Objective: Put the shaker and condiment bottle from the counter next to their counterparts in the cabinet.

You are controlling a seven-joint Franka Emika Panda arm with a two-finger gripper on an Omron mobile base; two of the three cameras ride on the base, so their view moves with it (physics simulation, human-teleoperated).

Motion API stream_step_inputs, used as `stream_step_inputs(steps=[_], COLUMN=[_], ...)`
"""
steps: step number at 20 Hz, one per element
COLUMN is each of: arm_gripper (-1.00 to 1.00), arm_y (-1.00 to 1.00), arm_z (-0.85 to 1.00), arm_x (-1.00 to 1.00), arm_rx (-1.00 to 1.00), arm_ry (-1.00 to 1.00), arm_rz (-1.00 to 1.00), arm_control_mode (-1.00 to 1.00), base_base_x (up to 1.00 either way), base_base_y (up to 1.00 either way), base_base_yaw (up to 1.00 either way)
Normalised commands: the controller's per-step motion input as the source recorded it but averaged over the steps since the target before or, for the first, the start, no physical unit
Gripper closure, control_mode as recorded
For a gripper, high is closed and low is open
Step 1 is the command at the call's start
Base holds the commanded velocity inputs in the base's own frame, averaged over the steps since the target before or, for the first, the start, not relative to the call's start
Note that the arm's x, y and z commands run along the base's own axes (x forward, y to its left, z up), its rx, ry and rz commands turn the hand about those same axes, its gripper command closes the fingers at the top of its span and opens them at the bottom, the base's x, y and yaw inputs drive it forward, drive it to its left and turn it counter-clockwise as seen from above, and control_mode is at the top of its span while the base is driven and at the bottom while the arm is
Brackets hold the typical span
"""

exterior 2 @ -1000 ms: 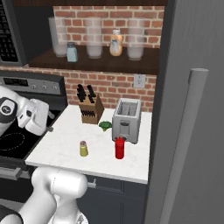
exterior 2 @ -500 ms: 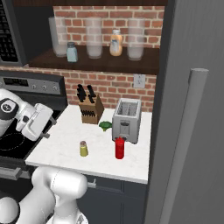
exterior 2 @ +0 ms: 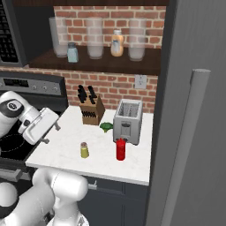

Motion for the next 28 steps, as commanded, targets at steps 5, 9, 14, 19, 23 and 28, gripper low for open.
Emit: stream_step_inputs(steps=[5, 9, 14, 19, 23, 28], arm_gripper=[-1.0, -1.0, -1.0, -1.0, -1.0, -1.0], arm_y=[0.0, -0.09, -0.05, -0.01, 0.0, 0.0], arm_z=[-0.04, 0.0, 0.0, 0.0, 0.0, 0.0], arm_x=[0.09, 0.1, 0.12, 0.05, 0.04, -0.01], arm_rx=[0.0, 0.0, 0.0, 0.0, 0.0, 0.0], arm_ry=[0.0, 0.0, 0.0, 0.02, 0.03, 0.0], arm_rz=[-0.1, -0.04, 0.0, 0.0, 0.01, 0.0], arm_control_mode=[-1.0, -1.0, -1.0, -1.0, -1.0, -1.0], base_base_x=[0.0, 0.0, 0.0, 0.0, 0.0, 0.0], base_base_y=[0.0, 0.0, 0.0, 0.0, 0.0, 0.0], base_base_yaw=[0.0, 0.0, 0.0, 0.0, 0.0, 0.0])
